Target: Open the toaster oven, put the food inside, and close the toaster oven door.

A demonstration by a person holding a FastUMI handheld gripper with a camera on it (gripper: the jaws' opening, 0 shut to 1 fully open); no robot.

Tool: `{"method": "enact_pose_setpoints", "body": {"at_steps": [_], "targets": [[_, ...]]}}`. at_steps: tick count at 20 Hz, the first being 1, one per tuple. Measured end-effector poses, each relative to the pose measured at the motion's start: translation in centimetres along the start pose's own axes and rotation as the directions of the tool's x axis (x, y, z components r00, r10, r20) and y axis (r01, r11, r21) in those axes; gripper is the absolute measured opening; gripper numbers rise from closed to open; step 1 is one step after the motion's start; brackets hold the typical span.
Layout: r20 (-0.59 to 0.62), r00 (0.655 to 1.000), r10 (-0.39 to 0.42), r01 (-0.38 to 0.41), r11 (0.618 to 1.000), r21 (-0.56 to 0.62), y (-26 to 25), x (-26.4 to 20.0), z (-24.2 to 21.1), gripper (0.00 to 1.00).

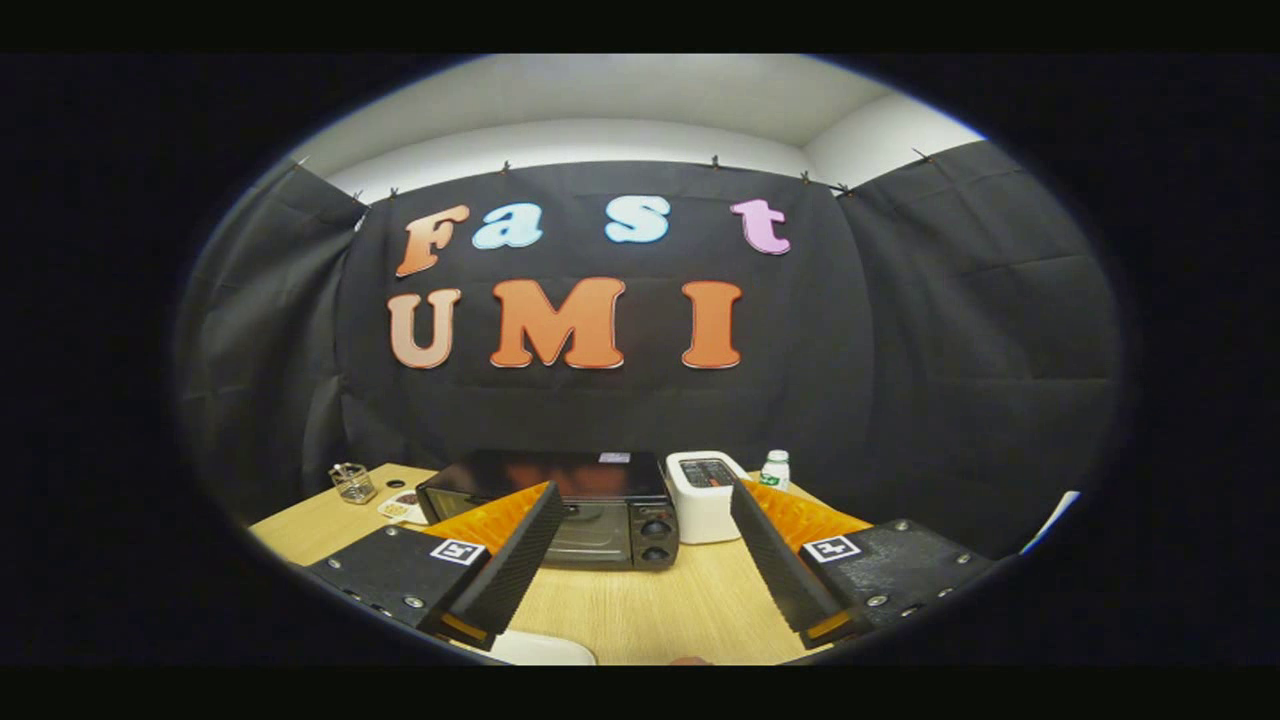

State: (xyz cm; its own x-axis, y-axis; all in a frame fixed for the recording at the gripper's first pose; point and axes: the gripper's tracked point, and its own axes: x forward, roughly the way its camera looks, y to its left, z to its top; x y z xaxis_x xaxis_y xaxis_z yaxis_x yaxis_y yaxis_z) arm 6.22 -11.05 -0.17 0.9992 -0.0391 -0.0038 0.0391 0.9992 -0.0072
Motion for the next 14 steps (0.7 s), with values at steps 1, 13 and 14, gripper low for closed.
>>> {"method": "enact_pose_setpoints", "body": {"at_steps": [1, 13, 14], "targets": [[0.001, 1.000, -0.004, 0.004, 1.000, 0.003, -0.2, 1.0, -0.6, 0.99], [0.015, 0.999, -0.052, 0.054, 0.995, -0.086, -1.9, 5.9, 6.3, 0.99], [0.016, 0.998, -0.060, 0.062, 0.993, -0.100, -1.8, 5.8, 7.2, 0.99]]}}
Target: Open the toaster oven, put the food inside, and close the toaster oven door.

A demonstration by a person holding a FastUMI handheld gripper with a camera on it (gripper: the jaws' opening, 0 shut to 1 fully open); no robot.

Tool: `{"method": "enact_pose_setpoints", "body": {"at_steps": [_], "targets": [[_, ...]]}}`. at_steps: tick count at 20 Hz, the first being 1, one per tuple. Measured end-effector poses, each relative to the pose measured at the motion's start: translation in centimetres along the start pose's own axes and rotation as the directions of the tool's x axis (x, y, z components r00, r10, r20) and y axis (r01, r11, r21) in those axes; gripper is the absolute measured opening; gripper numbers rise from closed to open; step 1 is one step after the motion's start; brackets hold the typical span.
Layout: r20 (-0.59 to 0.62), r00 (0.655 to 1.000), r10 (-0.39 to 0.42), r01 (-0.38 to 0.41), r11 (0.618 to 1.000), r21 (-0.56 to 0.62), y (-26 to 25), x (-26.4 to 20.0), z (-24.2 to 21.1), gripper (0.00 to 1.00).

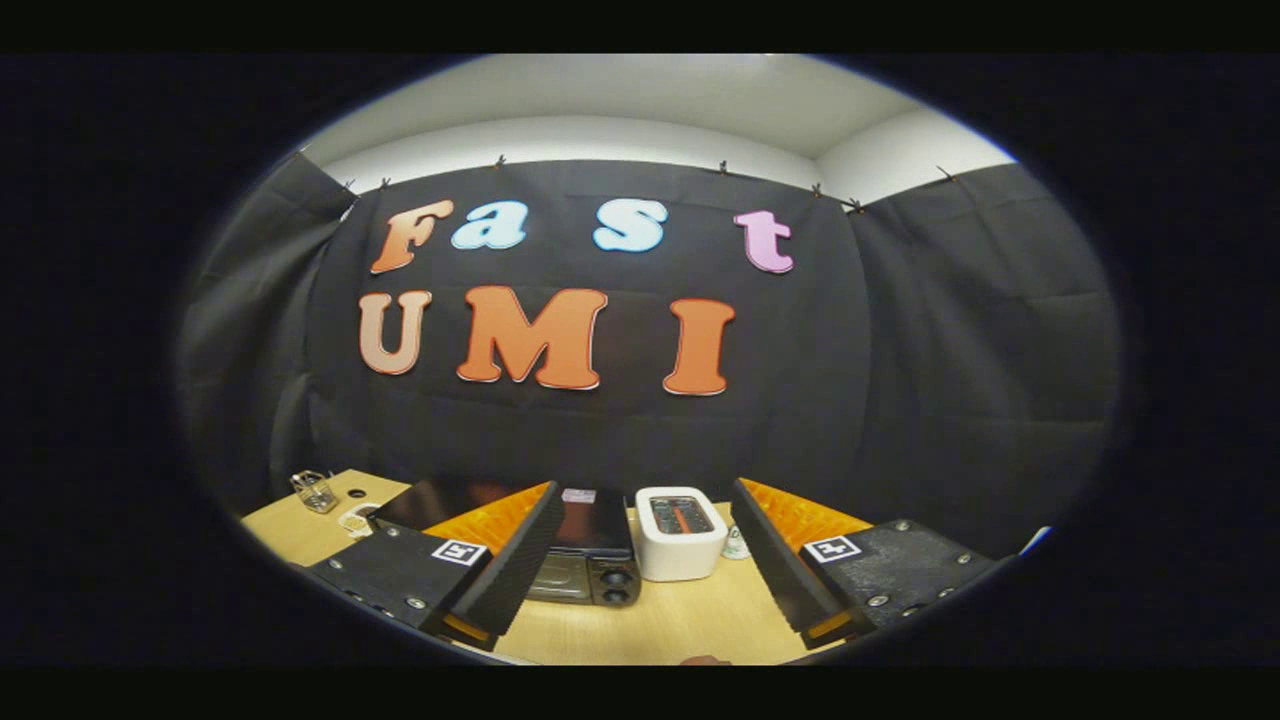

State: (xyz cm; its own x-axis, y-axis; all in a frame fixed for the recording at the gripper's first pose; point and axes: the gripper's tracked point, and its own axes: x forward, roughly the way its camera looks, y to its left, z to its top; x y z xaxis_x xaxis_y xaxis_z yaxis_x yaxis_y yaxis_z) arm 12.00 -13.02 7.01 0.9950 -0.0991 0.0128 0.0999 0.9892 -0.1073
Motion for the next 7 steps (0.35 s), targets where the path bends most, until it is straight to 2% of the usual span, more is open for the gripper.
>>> {"method": "enact_pose_setpoints", "body": {"at_steps": [3, 7], "targets": [[-0.022, 1.000, 0.002, -0.002, 1.000, 0.005, 0.6, -0.1, 2.0, 0.99], [-0.063, 0.998, 0.004, 0.001, 0.997, 0.080, 1.4, -0.3, 2.7, 0.99]]}}
